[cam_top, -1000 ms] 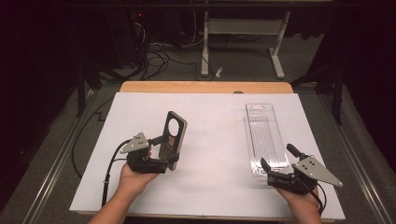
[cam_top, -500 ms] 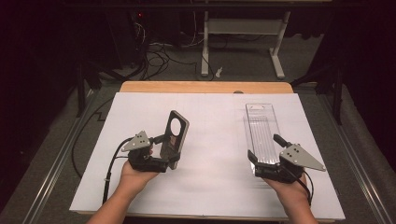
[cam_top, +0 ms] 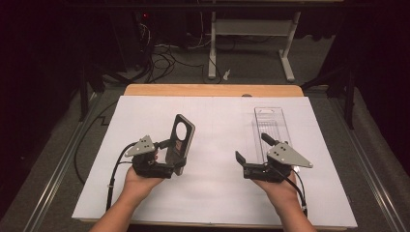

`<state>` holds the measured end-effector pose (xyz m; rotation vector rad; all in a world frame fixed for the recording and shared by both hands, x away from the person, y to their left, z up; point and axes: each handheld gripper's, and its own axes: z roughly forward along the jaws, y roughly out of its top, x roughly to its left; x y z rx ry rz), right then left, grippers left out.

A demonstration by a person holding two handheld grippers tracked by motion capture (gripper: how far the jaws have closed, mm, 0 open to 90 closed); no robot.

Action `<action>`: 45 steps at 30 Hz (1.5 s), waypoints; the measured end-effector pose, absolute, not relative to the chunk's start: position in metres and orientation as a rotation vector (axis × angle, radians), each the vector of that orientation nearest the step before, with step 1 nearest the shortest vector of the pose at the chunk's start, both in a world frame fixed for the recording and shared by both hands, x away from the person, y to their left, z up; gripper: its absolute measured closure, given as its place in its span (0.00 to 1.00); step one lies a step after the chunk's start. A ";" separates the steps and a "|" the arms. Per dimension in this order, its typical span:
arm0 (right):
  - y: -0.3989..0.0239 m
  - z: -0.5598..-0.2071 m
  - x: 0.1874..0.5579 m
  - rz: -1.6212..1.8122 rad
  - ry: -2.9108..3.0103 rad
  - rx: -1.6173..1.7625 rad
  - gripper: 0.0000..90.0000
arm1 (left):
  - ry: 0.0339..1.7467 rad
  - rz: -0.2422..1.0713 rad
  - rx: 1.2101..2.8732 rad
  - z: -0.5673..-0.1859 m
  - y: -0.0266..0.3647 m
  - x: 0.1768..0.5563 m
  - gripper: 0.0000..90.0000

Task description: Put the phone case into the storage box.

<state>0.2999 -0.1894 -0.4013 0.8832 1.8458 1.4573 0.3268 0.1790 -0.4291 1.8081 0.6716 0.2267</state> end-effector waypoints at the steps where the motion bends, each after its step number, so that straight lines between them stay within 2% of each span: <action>1: -0.188 -0.402 0.301 1.454 1.848 0.878 0.02 | 0.667 0.227 1.809 -0.429 0.179 0.327 0.14; 14: -0.160 -0.422 0.306 1.440 1.921 0.856 0.01 | 0.629 0.210 1.845 -0.424 0.173 0.328 0.14; 24: -0.160 -0.430 0.304 1.428 1.953 0.860 0.00 | 0.590 0.166 1.845 -0.425 0.163 0.339 0.14; 45: -0.164 -0.433 0.300 1.437 1.993 0.835 0.00 | 0.486 0.089 1.892 -0.440 0.151 0.327 0.14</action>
